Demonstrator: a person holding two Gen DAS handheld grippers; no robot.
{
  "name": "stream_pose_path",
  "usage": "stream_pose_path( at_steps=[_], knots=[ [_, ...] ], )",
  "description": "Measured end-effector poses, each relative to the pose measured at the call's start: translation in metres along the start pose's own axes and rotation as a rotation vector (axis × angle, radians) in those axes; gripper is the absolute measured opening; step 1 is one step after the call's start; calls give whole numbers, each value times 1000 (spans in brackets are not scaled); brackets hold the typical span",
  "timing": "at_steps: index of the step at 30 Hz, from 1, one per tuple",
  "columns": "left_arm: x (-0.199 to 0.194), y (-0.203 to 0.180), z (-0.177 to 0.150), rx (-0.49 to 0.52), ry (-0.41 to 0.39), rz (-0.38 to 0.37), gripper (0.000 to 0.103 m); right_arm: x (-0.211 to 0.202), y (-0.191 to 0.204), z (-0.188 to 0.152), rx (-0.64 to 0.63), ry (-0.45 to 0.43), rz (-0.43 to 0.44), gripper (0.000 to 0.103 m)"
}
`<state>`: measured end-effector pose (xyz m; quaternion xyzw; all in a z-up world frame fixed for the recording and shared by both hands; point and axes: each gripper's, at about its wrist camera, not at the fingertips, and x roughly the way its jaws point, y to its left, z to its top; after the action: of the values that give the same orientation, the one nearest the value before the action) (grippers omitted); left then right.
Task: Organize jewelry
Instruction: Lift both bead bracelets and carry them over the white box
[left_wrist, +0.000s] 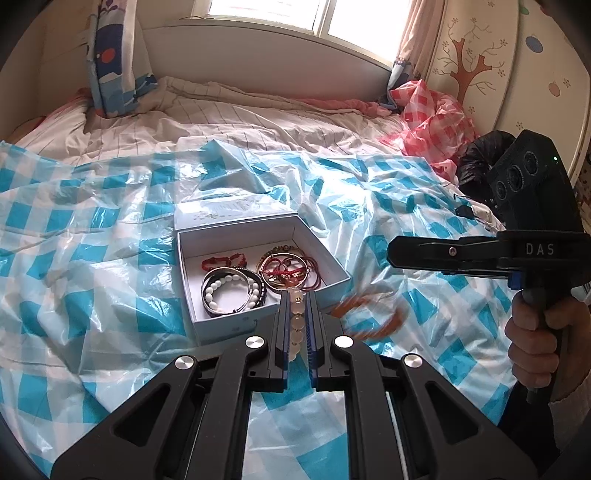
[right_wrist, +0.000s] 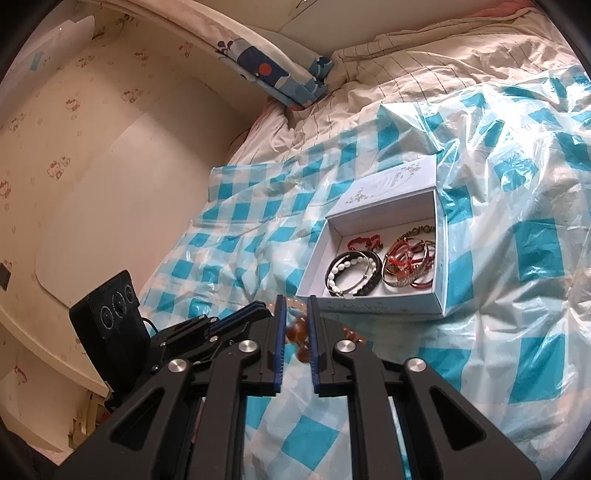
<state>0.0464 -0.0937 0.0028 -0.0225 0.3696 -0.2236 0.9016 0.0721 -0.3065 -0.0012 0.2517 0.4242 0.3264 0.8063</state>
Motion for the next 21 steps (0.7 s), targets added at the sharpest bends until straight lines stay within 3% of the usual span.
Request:
stream_pose_path(
  at_steps=[7, 10, 11, 13, 17, 21],
  knots=[
    [7, 5, 4, -8, 3, 5, 7, 5, -4, 7, -18, 8, -42, 9],
    [7, 8, 4, -12, 3, 8, 7, 16, -8, 3, -66, 80, -112, 11],
    [7, 9, 4, -13, 3, 9, 7, 21, -9, 0, -80, 107, -131, 23],
    [6, 10, 5, -14, 2, 9, 7, 40, -10, -13, -151, 184, -239, 36],
    [3, 11, 5, -13, -6, 6, 7, 79, -6, -42, -272, 314, -347, 36],
    [1, 11, 4, -13, -8, 5, 7, 100, -3, -60, -355, 365, -413, 36]
  ],
)
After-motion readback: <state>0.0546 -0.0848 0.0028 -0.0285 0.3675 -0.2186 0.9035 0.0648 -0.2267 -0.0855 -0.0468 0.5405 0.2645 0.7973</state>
